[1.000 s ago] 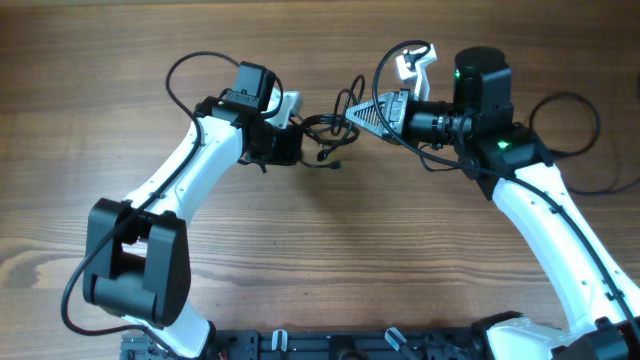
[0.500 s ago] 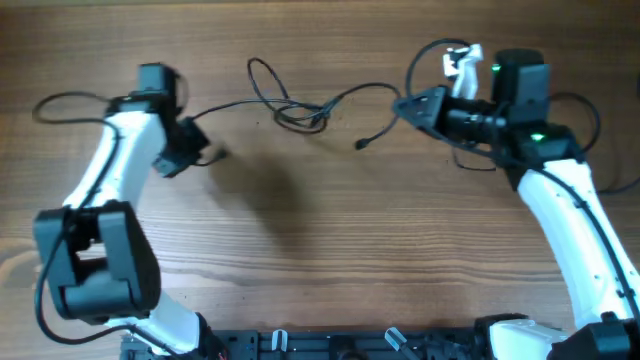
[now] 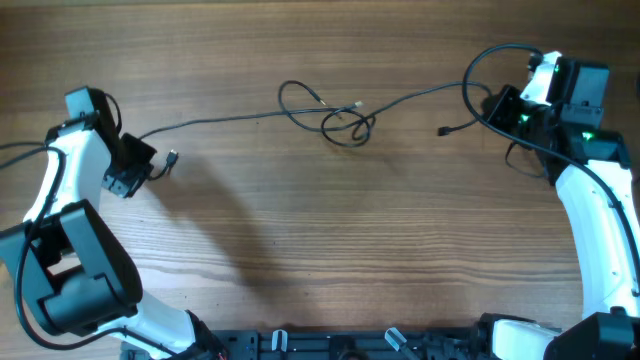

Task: Untangle cables
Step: 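Pull the grippers apart, left to the left and right to the right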

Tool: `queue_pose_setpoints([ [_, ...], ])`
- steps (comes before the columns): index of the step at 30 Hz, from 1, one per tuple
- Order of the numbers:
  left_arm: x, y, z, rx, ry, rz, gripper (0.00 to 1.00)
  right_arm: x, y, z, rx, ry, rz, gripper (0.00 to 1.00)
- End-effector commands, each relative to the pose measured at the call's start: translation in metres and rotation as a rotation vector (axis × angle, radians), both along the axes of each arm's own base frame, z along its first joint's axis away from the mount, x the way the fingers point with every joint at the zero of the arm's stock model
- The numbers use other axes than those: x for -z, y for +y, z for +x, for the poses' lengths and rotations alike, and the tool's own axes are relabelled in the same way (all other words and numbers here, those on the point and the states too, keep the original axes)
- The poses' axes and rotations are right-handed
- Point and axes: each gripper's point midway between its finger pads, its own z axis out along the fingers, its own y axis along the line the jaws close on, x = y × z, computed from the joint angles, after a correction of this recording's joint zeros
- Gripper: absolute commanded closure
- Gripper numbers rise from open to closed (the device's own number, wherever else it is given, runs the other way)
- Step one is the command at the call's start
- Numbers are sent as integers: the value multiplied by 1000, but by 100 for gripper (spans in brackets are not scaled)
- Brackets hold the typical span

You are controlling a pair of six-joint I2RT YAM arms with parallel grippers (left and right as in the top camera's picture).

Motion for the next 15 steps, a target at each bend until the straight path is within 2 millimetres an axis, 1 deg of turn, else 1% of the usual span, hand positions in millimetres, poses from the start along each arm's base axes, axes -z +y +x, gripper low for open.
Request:
queue_pose_setpoints([
  [1,5,19,-17,-107,12,6,96,0,-57,1,181,17,-241,96],
  [3,5,28,-20,-171,-10,-35,96,6,-68,0,220,42,-282,96],
  [5,4,35,-22,-214,-44,-95,96,13,-71,1,224,61,-282,96],
  [11,-1,68,-39,-375,-145,-240,96,43,-78,5,236,138,-285,96],
  [13,-4,79,-43,-422,-191,-285,96,51,-90,4,279,163,-323,96],
  [15,-8,89,-46,-462,-245,-331,96,55,-113,-3,372,194,-371,96],
])
